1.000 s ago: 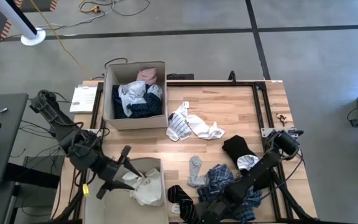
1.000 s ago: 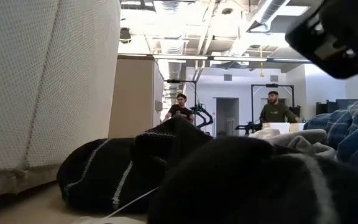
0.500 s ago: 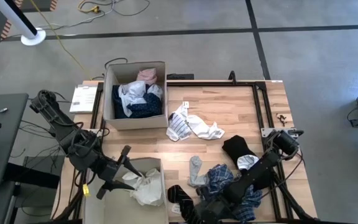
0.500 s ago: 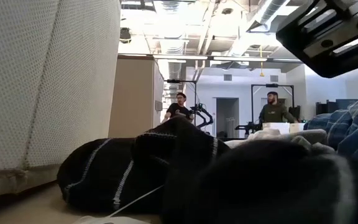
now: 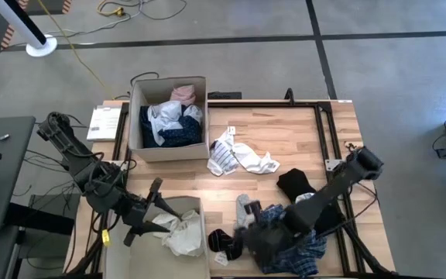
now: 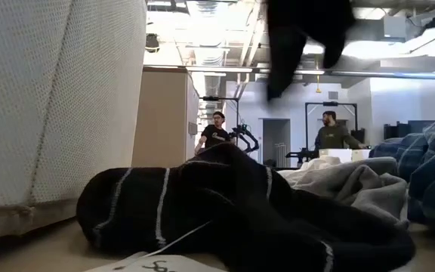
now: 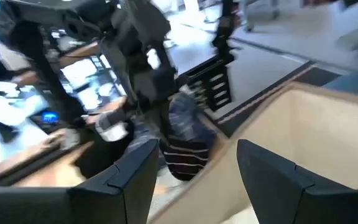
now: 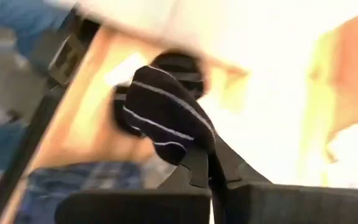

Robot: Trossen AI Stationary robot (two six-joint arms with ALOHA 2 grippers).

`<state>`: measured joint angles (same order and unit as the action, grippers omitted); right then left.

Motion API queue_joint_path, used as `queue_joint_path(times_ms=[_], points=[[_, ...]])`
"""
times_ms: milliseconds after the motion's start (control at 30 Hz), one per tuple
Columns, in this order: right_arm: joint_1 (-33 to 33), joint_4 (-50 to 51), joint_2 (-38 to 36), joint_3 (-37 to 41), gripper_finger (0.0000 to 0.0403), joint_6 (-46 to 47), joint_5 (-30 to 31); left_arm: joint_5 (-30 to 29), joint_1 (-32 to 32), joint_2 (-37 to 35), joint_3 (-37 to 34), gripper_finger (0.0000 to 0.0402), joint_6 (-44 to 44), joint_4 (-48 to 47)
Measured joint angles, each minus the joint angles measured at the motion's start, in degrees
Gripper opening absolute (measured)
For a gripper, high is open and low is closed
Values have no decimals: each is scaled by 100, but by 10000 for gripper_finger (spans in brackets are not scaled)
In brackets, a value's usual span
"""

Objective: Sort clothes
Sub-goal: Put the bottom black sock into the top light brown laundry organizer

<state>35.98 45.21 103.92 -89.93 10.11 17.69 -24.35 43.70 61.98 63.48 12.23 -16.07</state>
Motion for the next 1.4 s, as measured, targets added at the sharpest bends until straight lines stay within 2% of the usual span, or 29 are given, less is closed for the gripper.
queue_joint_path(times_ms=[167,333,433,500,633,700,1067,1133,1300,1400], points=[[-480,-231,-831,-2,1,-997,343,-615,-103,0,0,212,425,12],[-1042,-1135,-1405,-4,0,-2118,325,-702,-686,0,0,212,514,161],[-1365,-1632,-1588,-7,0,-2641,86,-688,-1094,0,0,212,486,340],[-1564,-1867,-1637,-7,0,-2870,22,-436,-1342,0,0,212,482,445],[-1894,-2101,-1657,-7,0,-3112,2,575,-1786,0,0,212,421,703],[-2000,-2191,-1657,-7,0,-3185,2,786,-1964,0,0,212,374,718],[-2167,-2771,-1653,-7,0,-3476,9,800,-2527,564,0,212,282,1115],[-2189,-2809,-1652,-7,0,-3478,13,625,-2566,709,0,212,304,1272],[-2191,-2730,-1650,-7,0,-3458,36,-340,-2579,846,0,209,454,1534],[-2162,-2720,-1650,-7,0,-3458,44,-507,-2579,846,0,186,526,1654]])
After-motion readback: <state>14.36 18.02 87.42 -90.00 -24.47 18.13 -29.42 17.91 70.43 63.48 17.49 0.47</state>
